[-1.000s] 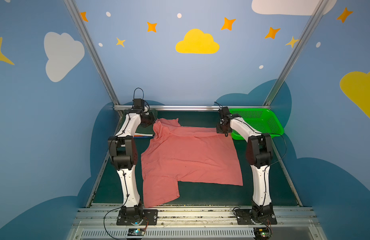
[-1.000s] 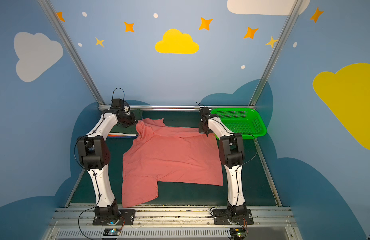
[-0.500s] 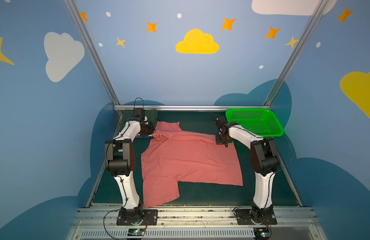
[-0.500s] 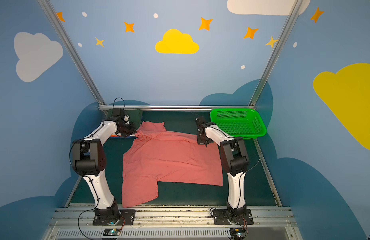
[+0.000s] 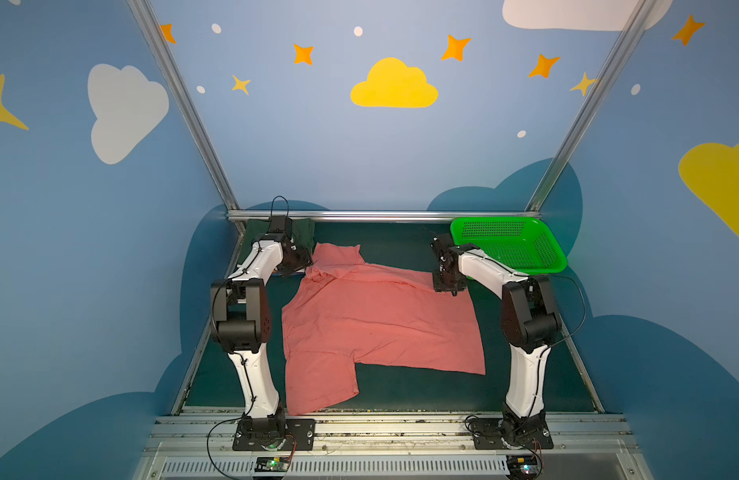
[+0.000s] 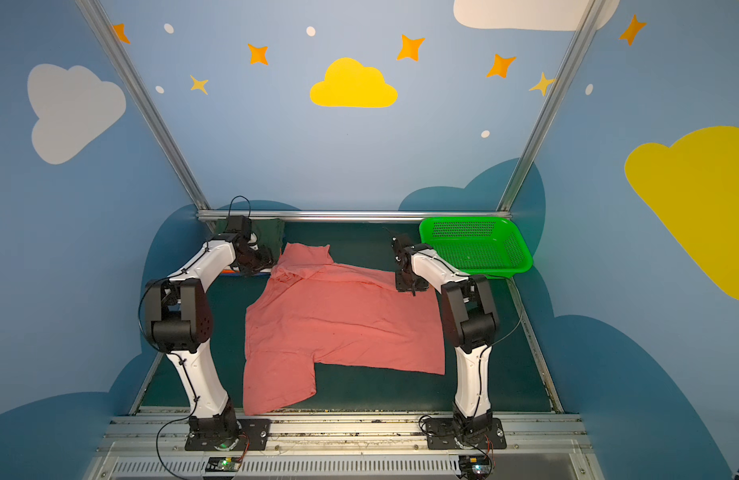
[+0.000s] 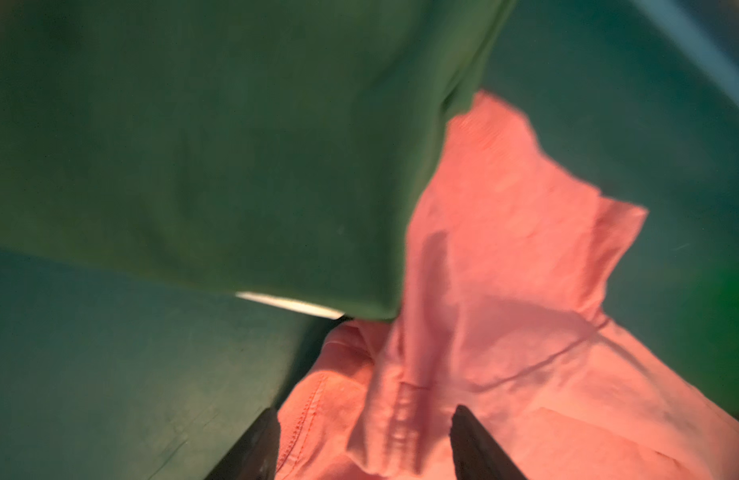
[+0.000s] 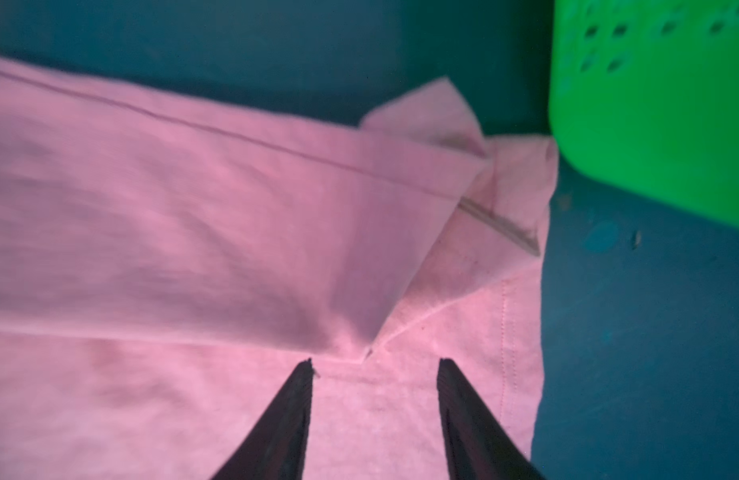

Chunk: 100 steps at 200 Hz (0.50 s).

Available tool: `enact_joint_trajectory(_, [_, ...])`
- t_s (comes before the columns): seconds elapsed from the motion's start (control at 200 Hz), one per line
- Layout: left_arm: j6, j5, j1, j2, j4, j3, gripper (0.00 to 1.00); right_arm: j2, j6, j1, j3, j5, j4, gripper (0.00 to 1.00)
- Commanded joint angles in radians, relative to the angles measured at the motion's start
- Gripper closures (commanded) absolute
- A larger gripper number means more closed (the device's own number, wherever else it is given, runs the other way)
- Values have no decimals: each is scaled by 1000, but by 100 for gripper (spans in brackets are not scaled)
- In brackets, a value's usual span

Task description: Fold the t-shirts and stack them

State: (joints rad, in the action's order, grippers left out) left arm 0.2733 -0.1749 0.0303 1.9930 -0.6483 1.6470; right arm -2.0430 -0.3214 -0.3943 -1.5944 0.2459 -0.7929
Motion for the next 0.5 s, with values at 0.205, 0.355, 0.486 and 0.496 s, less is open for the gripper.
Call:
enact_joint_trajectory(0.205, [-58, 20, -74, 288, -151, 477, 30, 124, 13, 6, 25, -63, -1, 48])
enact_joint_trajectory(0.355, [-51, 59, -100, 497, -209, 738, 36, 188, 9, 9, 94, -87, 19, 48])
enact_joint_trajectory(0.486, [-50, 117, -126, 650, -263, 951, 36, 228, 3, 8, 139, -95, 24, 48])
enact_joint_trajectory(0.496, [-48, 122, -127, 660, -265, 963, 36, 230, 2, 8, 141, -95, 23, 48])
